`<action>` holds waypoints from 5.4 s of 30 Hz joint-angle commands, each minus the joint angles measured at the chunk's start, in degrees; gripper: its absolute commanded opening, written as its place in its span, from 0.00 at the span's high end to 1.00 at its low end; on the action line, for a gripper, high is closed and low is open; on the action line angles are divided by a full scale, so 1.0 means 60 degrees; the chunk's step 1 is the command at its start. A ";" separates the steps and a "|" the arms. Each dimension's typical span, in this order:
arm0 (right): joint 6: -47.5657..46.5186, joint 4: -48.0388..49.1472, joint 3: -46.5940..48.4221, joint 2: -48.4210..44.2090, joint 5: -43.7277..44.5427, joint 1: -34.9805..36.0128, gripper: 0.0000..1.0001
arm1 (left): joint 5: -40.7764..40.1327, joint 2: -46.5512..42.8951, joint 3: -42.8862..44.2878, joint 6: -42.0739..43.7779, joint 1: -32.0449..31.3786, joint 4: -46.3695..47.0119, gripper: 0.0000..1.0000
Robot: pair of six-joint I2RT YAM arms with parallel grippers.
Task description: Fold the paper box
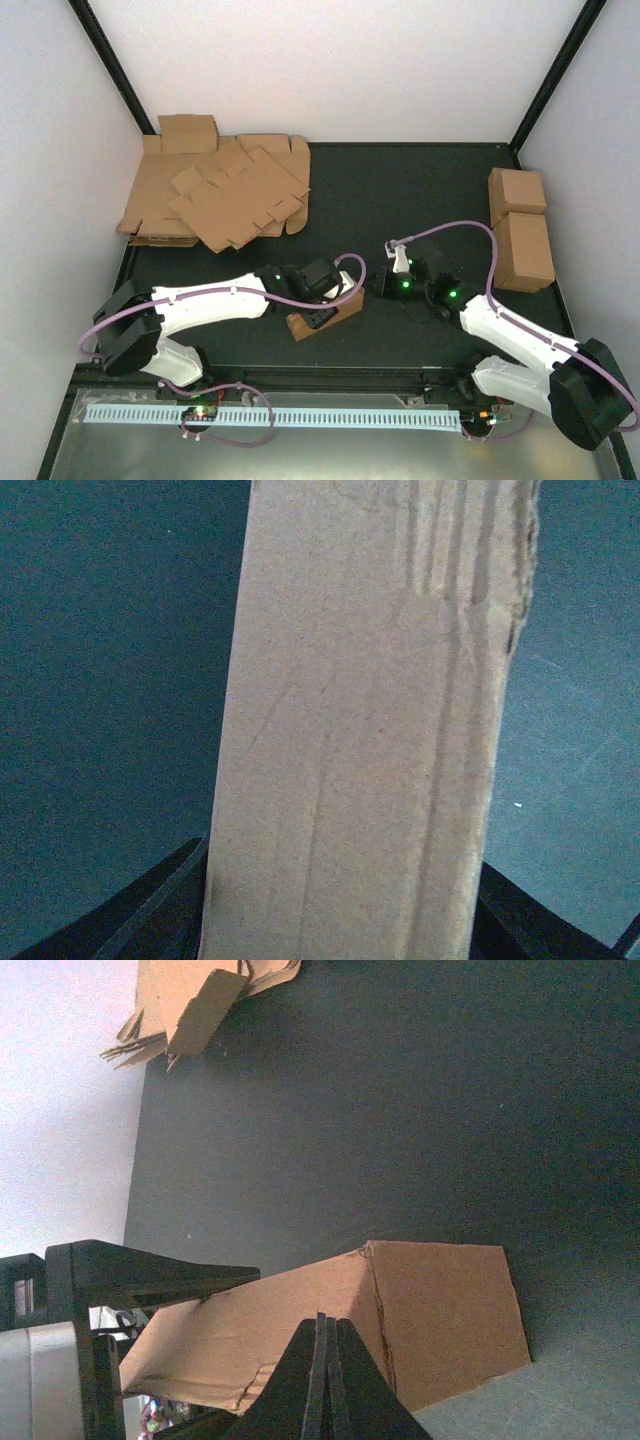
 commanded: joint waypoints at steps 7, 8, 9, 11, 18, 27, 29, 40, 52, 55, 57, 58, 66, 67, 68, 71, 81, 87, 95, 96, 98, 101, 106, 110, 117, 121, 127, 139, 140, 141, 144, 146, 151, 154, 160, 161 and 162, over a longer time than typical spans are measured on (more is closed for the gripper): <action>-0.0533 -0.0200 0.0771 -0.0345 0.0174 0.0044 0.98 | -0.0003 0.0026 -0.0025 0.0086 -0.0034 -0.0034 0.43; -0.0489 -0.0123 0.0769 -0.0297 0.0127 0.0043 0.98 | 0.0006 0.0024 -0.0025 0.0091 -0.0026 -0.0025 0.43; -0.0444 -0.0018 0.0687 -0.0229 0.0072 0.0051 0.98 | 0.0011 0.0029 -0.0013 0.0092 -0.0033 -0.0013 0.43; -0.0328 0.0283 0.0417 -0.0016 -0.0052 0.0051 0.98 | 0.0008 0.0038 0.0000 0.0092 -0.0033 -0.0021 0.43; 0.0162 0.1503 -0.0908 0.0422 -0.0252 0.0064 0.98 | 0.0038 0.0054 0.0015 0.0077 -0.0033 -0.0013 0.43; -0.0482 0.0243 -0.0056 -0.0117 0.0177 0.0058 0.98 | 0.0026 0.0045 0.0044 0.0077 -0.0048 -0.0074 0.44; -0.0785 -0.0128 0.0222 -0.0294 0.0421 0.0063 0.98 | 0.0026 0.0044 0.0055 0.0077 -0.0048 -0.0077 0.44; -0.4087 -0.0066 -0.0031 -0.1121 0.1069 0.0065 0.77 | 0.0096 0.0082 0.0062 0.0092 -0.0047 -0.0064 0.44; -0.3116 0.1274 -0.0666 -0.0023 -0.0267 0.0361 0.98 | 0.0057 0.0184 0.0150 0.0092 -0.0063 -0.0096 0.44; -0.2871 0.1362 -0.0765 0.0144 -0.0403 0.0505 0.98 | 0.0041 0.0214 0.0165 0.0092 -0.0066 -0.0105 0.44; -0.2602 0.1467 -0.0866 0.0213 -0.0359 0.0669 0.98 | 0.0027 0.0228 0.0178 0.0064 -0.0070 -0.0106 0.44; -0.2510 0.1534 -0.0926 0.0201 -0.0294 0.0739 0.98 | 0.0026 0.0234 0.0187 0.0063 -0.0075 -0.0108 0.44; -0.2037 0.1141 -0.0729 -0.0547 0.0608 0.0762 0.98 | 0.0026 0.0208 0.0173 0.0077 -0.0074 -0.0150 0.44; -0.2073 0.0889 -0.0634 -0.0760 0.0868 0.0763 0.97 | 0.0021 0.0200 0.0166 0.0083 -0.0077 -0.0142 0.44; -0.2147 0.0713 -0.0534 -0.0937 0.1146 0.0765 0.96 | 0.0017 0.0185 0.0154 0.0083 -0.0077 -0.0143 0.44; -0.2479 0.0124 -0.0231 -0.1293 0.1783 0.0769 0.95 | 0.0024 0.0173 0.0136 0.0092 -0.0077 -0.0126 0.44; -0.2360 0.0155 -0.0404 -0.0322 0.1461 0.0778 0.87 | 0.0013 0.0198 0.0136 0.0063 -0.0092 -0.0133 0.45; -0.1986 0.0405 -0.0558 -0.0401 0.0994 0.0787 0.85 | 0.0019 0.0224 0.0158 0.0064 -0.0108 -0.0118 0.45; -0.1042 0.0674 -0.0562 -0.0207 0.0246 0.0787 0.84 | 0.0041 0.0257 0.0194 0.0044 -0.0103 -0.0139 0.45; -0.0875 0.0735 -0.0584 -0.0223 0.0193 0.0786 0.84 | 0.0041 0.0247 0.0194 0.0036 -0.0106 -0.0150 0.45; -0.0710 0.0694 -0.0592 -0.0333 0.0253 0.0788 0.82 | 0.0041 0.0259 0.0194 0.0033 -0.0098 -0.0143 0.45; -0.0622 0.0478 -0.0506 -0.0516 0.0436 0.0791 0.80 | 0.0040 0.0262 0.0211 0.0056 -0.0102 -0.0146 0.45; -0.0078 0.0438 -0.0453 -0.0593 0.0332 0.0794 0.84 | 0.0039 0.0280 0.0214 0.0048 -0.0107 -0.0160 0.45; 0.0370 0.0415 -0.0450 -0.0704 0.0400 0.0798 0.80 | 0.0034 0.0251 0.0194 0.0035 -0.0121 -0.0166 0.46; 0.0694 0.0611 -0.0447 -0.0666 0.0284 0.0789 0.72 | 0.0055 0.0257 0.0194 0.0051 -0.0121 -0.0150 0.46; 0.0538 0.0452 -0.0340 -0.0413 0.0224 0.0795 0.74 | 0.0063 0.0281 0.0202 0.0051 -0.0121 -0.0133 0.46; 0.0445 0.0416 -0.0235 -0.0324 0.0401 0.0796 0.73 | 0.0058 0.0270 0.0210 0.0056 -0.0121 -0.0133 0.46; -0.3032 0.0165 -0.0755 -0.2119 0.1586 0.0794 0.68 | -0.0031 0.0243 0.0232 0.0204 -0.0114 -0.0171 0.46; -0.3077 0.0283 -0.0846 -0.2242 0.1648 0.0789 0.68 | -0.0054 0.0243 0.0256 0.0221 -0.0121 -0.0216 0.46; -0.3050 0.0340 -0.0846 -0.2272 0.1645 0.0798 0.67 | -0.0070 0.0241 0.0266 0.0231 -0.0114 -0.0239 0.46; -0.2774 0.0436 -0.0710 -0.1946 0.1412 0.0787 0.73 | -0.0058 0.0228 0.0282 0.0236 -0.0121 -0.0247 0.46; -0.2682 0.0841 -0.0803 -0.1688 0.1198 0.0798 0.74 | -0.0051 0.0243 0.0282 0.0225 -0.0121 -0.0221 0.46; -0.2650 0.1455 -0.0967 -0.1247 0.1283 0.0791 0.73 | -0.0040 0.0295 0.0312 0.0224 -0.0118 -0.0236 0.46; -0.2577 0.1539 -0.0912 -0.0985 0.1121 0.0795 0.74 | -0.0030 0.0288 0.0316 0.0224 -0.0116 -0.0227 0.46; -0.2642 0.1522 -0.0829 -0.0809 0.1190 0.0809 0.76 | -0.0007 0.0331 0.0329 0.0209 -0.0121 -0.0222 0.46; -0.2643 0.1502 -0.0811 -0.0771 0.1205 0.0811 0.77 | -0.0003 0.0344 0.0337 0.0213 -0.0118 -0.0221 0.46; -0.2656 0.1512 -0.0809 -0.0733 0.1197 0.0813 0.78 | -0.0003 0.0346 0.0339 0.0209 -0.0121 -0.0219 0.47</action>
